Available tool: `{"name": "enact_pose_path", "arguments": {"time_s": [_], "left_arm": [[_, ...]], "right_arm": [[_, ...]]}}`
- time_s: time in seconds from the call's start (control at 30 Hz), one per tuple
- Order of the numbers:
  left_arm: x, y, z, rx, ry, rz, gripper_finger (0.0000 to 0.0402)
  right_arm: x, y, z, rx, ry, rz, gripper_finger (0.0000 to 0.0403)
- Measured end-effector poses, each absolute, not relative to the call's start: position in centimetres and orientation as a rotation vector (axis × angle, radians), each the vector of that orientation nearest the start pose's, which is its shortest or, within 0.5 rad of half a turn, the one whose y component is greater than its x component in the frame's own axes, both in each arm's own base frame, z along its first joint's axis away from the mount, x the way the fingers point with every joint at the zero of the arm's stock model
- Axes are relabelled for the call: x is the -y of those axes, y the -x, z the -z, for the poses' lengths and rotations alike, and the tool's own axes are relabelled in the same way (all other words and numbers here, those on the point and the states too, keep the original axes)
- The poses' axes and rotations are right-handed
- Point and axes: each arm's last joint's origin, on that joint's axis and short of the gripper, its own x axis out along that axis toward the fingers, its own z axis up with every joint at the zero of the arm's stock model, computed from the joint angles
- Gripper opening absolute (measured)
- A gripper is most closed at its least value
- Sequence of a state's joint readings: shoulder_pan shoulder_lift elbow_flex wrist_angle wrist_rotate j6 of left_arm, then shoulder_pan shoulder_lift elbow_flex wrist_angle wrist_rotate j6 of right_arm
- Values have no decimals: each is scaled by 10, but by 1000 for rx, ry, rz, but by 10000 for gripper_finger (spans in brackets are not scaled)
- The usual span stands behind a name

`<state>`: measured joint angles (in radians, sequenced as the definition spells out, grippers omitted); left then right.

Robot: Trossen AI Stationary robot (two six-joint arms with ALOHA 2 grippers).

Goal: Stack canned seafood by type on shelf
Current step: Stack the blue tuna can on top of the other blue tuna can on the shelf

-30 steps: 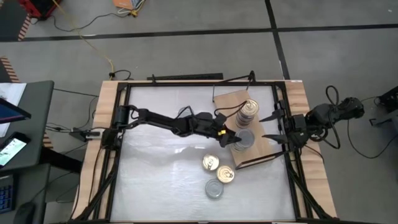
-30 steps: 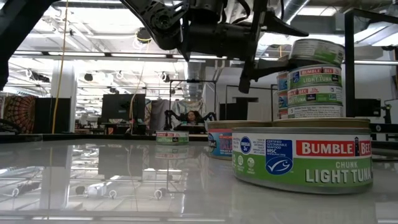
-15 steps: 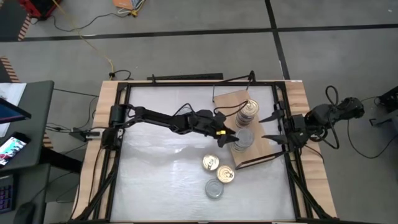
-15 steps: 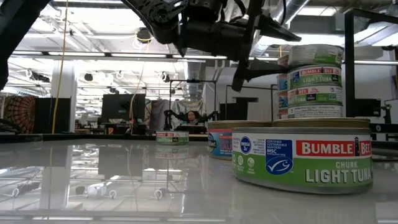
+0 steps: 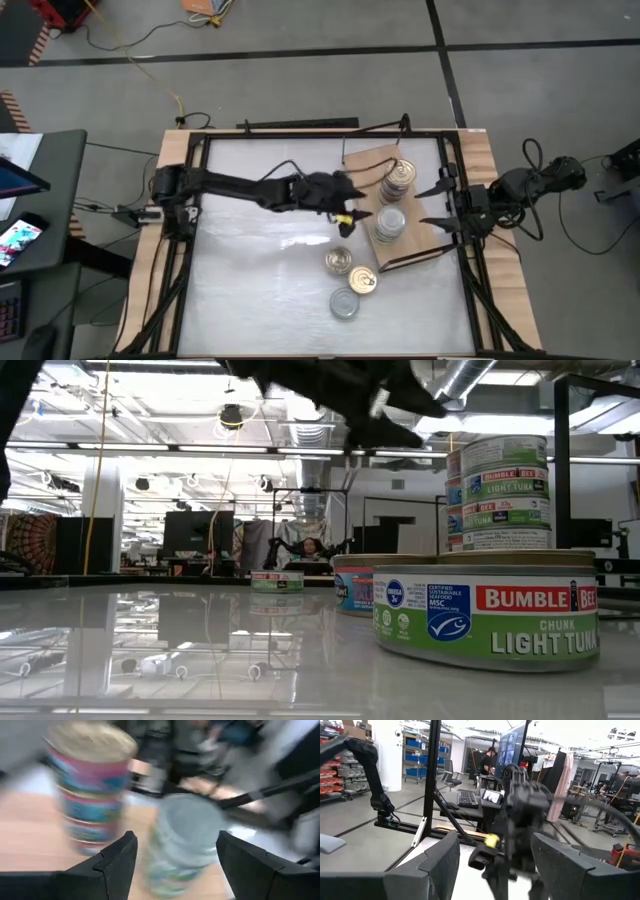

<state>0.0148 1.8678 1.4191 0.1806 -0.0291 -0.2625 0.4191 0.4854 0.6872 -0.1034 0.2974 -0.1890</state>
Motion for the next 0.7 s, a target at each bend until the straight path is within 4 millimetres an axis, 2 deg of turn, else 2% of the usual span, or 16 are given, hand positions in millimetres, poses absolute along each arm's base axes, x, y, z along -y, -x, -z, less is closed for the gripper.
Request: {"name": "enact_pose_path", "arguments": {"time_s": [0.13, 0.2, 0.27, 0.43, 0.6, 0.7], "left_arm": [[26, -416, -287, -415, -217, -328, 261], [38, -407, -280, -552, -434, -460, 261], [39, -397, -267, -699, -565, -555, 261], [16, -373, -220, -1006, -614, -605, 261], [-11, -346, -172, -1179, -667, -614, 254], [-21, -335, -153, -1215, -660, -579, 243]], "right_arm": [[-37, -103, -343, 98, 158, -113, 272], [-37, -104, -343, 96, 160, -112, 272], [-37, -104, -343, 97, 160, -112, 272], [-39, -108, -344, 108, 156, -111, 272], [-42, -116, -343, 95, 161, -113, 272], [-44, -119, -342, 91, 165, -113, 272]]}}
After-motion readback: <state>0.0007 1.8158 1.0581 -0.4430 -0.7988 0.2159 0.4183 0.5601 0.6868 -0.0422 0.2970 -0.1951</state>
